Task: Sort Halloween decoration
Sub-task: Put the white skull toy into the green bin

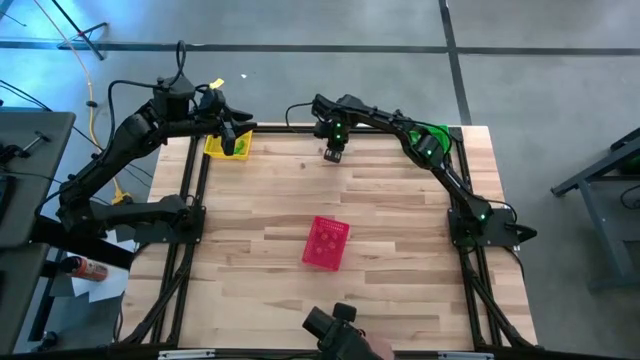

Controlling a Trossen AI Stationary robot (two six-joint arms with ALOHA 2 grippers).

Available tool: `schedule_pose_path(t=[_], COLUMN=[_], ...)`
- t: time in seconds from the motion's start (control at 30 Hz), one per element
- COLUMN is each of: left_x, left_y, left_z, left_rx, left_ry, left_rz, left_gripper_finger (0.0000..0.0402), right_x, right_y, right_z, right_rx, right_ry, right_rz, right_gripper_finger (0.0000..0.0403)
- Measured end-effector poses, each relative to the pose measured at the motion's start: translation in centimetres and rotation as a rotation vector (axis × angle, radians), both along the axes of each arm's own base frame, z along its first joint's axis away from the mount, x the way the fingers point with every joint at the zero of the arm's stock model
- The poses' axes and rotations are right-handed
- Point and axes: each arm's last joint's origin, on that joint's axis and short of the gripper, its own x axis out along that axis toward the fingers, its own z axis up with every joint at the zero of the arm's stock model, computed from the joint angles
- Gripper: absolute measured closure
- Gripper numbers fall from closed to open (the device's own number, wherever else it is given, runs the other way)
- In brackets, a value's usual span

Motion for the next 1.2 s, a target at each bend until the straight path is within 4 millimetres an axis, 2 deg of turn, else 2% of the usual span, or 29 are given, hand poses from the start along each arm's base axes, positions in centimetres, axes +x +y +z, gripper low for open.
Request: schedule_pose_path(t=[0.43, 1.0, 1.2], left_x=[-0.1, -0.1, -0.1], left_y=[-0.1, -0.1, -0.1], left_z=[-0.3, -0.4, -0.4], left_rx=[-0.02, -0.024, -0.023], left_ry=[0.029, 0.038, 0.038], left_rz=[-0.001, 0.0, 0.001], left_gripper_finger=[0.0254, 0.0254, 0.0254], right_x=[-0.1, -1.4, -2.0], right_y=[-0.1, -0.7, -1.4], right_z=[0.4, 3.4, 3.7], right_rx=[-0.007, 0.004, 0.061], right_ry=[-0.009, -0.056, -0.099], right_rz=[0.004, 0.006, -0.086], right_gripper_finger=[0.0402, 0.0402, 0.0399])
